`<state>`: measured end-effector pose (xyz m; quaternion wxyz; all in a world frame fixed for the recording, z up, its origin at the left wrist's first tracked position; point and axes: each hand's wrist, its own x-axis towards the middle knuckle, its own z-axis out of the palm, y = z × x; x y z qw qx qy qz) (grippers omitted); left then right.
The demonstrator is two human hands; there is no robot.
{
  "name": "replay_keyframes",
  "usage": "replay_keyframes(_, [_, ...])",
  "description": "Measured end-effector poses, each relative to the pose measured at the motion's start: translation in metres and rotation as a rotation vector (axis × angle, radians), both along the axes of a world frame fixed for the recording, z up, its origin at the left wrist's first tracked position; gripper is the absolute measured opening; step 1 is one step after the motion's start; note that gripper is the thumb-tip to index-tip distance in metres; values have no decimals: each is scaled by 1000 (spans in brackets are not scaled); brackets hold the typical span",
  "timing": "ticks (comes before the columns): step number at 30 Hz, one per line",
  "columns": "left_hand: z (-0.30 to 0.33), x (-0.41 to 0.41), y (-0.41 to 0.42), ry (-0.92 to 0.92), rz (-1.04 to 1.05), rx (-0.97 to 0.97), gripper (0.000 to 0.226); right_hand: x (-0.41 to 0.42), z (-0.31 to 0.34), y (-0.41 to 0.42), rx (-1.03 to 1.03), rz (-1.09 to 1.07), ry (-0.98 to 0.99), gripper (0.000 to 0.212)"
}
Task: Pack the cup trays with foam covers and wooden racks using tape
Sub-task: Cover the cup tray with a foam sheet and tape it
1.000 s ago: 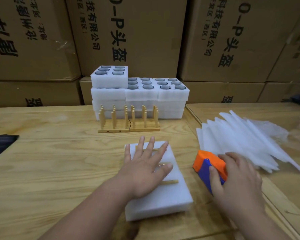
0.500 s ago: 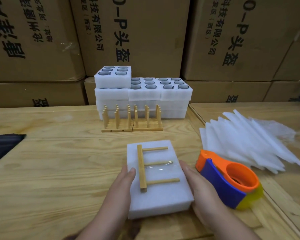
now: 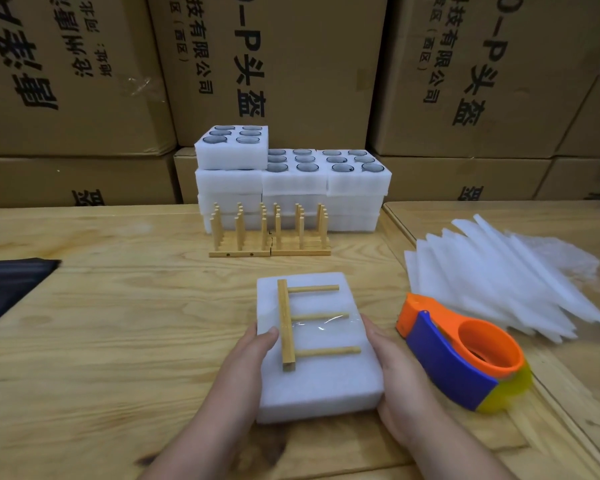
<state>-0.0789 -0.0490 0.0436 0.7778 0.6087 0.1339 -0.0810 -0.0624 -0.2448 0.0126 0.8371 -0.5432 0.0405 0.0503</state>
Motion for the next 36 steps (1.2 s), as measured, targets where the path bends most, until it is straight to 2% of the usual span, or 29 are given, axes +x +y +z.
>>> replay_keyframes(2, [4,3,6,5,39,-8,65,4,1,9,18,7,-5,41])
replay_keyframes(4, [11,5,13,-38,45,29,41,9,4,21,22,16,-25,41])
replay_keyframes(6, [17,7,25,-56,71,44,31,16,7,35,28,30,-44,40])
replay_keyframes(11, [30,11,68,-14,211,108,47,39,10,81,72,103,-27,40])
replay_keyframes(14, [42,8,94,-38,231,228,34,50,12,117,46,171,-43,40])
replay_keyframes(17, [43,13,127,21,374,288,16,59,16,153,-32,227,-73,40])
replay_keyframes(20, [36,22,155,86,486,295,21,63,18,178,-152,273,-126,44])
replay_keyframes(25, [16,24,172,96,446,425,22,59,15,189,-353,371,-182,45])
replay_keyframes(27, [15,24,173,23,436,555,22,57,10,176,-471,407,-208,37])
replay_keyframes(28, [15,23,172,-18,446,657,22,58,6,163,-617,419,-261,41])
replay_keyframes(30, [20,13,166,-141,449,951,53,63,-4,130,-1125,378,-438,61])
replay_keyframes(31, [24,4,158,-279,401,1109,65,66,-9,114,-1333,326,-508,66])
replay_keyframes(32, [26,-3,147,-416,278,1265,75,68,-11,100,-1448,271,-507,68])
replay_keyframes(34, [22,-10,125,-517,-55,1570,96,68,-12,84,-1500,176,-444,69])
replay_keyframes(36, [11,-10,111,-459,-269,1738,107,68,-13,80,-1515,143,-435,69])
